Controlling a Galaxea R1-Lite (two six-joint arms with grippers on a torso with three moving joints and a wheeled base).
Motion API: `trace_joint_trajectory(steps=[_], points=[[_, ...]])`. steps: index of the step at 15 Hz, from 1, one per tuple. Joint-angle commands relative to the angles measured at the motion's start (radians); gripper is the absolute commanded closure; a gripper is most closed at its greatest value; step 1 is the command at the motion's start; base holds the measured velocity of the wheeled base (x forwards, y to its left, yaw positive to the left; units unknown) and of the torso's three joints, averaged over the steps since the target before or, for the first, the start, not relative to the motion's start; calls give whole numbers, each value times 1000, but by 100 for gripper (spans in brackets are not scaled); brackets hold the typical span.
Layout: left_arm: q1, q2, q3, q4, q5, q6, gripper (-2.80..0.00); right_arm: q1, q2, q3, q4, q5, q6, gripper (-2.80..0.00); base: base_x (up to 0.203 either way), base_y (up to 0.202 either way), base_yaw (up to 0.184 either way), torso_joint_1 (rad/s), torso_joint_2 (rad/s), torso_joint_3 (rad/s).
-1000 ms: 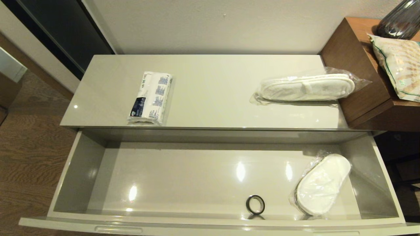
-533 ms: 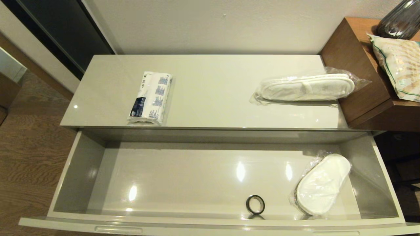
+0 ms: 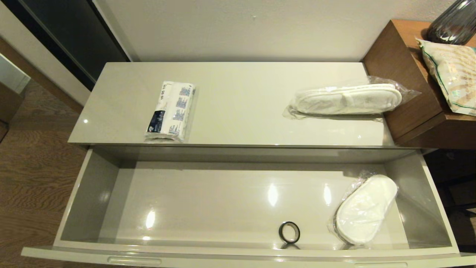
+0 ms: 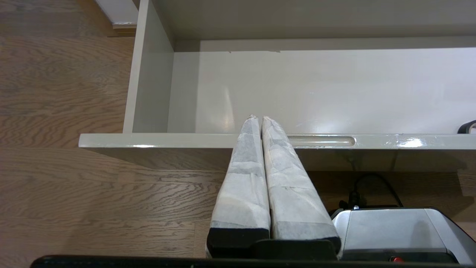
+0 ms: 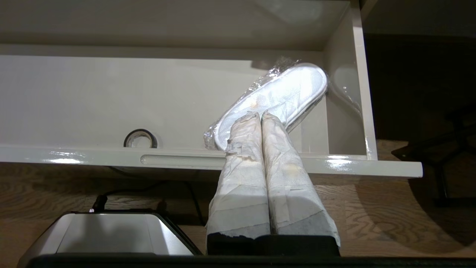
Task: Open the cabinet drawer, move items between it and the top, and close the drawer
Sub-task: Pick up the tissue on the table
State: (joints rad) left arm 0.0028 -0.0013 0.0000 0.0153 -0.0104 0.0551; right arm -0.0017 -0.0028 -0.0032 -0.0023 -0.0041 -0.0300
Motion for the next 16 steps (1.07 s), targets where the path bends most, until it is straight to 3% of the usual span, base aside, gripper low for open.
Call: trace_joint_trajectory(steps=[1, 6, 9, 12, 14, 16], points=[[0, 1, 0, 0, 0, 0, 0, 0, 1, 0, -1, -1, -1, 0, 0, 0, 0, 0, 0, 0], [0, 6, -9, 13, -5, 25, 0, 0, 3, 0, -1, -1, -1, 0, 0, 0, 0, 0, 0, 0], [0, 39, -90, 167, 9, 38, 0, 0, 1, 0, -1, -1, -1, 0, 0, 0, 0, 0, 0, 0], [4, 210, -316, 198, 15, 38, 0, 0, 2, 0, -1, -1, -1, 0, 0, 0, 0, 0, 0, 0], [9, 481, -584, 269, 17, 7, 0, 0, 3, 0, -1, -1, -1, 0, 0, 0, 0, 0, 0, 0], [-6, 817, -911, 424, 3, -14, 0, 0, 2, 0, -1, -1, -1, 0, 0, 0, 0, 0, 0, 0]])
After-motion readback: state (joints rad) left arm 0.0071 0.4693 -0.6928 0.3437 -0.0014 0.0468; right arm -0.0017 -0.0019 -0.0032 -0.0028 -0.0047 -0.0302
